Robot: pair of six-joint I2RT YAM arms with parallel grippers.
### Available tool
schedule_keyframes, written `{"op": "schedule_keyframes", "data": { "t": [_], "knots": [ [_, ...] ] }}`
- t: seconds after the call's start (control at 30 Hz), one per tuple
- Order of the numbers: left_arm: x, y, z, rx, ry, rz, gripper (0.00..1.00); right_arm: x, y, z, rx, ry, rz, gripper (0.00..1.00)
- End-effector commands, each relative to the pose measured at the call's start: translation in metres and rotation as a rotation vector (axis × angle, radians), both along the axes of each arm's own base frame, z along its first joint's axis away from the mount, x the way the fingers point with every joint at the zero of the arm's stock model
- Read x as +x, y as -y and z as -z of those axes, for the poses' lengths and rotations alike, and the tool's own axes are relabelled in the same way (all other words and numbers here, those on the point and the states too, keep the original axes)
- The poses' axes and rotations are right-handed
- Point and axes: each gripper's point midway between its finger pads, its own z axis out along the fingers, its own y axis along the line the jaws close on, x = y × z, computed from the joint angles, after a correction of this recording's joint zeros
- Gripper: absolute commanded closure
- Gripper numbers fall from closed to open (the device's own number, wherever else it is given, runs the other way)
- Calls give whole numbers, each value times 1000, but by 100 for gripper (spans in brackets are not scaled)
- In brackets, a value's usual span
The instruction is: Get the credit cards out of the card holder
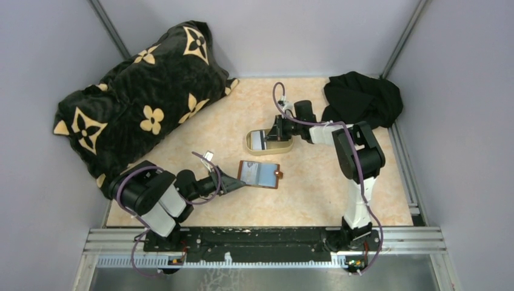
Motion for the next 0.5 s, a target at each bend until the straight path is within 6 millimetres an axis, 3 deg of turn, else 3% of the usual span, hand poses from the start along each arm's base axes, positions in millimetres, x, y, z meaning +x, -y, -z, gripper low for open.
{"op": "schedule_keyframes", "data": {
  "t": [0.0, 0.07, 0.1, 0.2, 0.23, 0.47],
  "knots": [
    [-3, -2, -40, -100, 200, 11, 57, 8, -6, -5, 11, 36, -29, 100],
    [-3, -2, -40, -99, 200, 11, 57, 10, -5, -3, 4, 39, -18, 100],
    [-3, -1, -40, -101, 203, 11, 57, 11, -5, -3, 1, 42, -13, 95],
    [-3, -1, -40, -100, 201, 16, 57, 14, -5, -8, 5, 68, -3, 69],
    [-2, 0, -39, -98, 200, 17, 57, 15, -4, -13, 9, 86, 3, 65],
    [4, 1, -31, -83, 171, 2, 56, 20, 11, -78, 39, 303, 133, 64]
  ]
}}
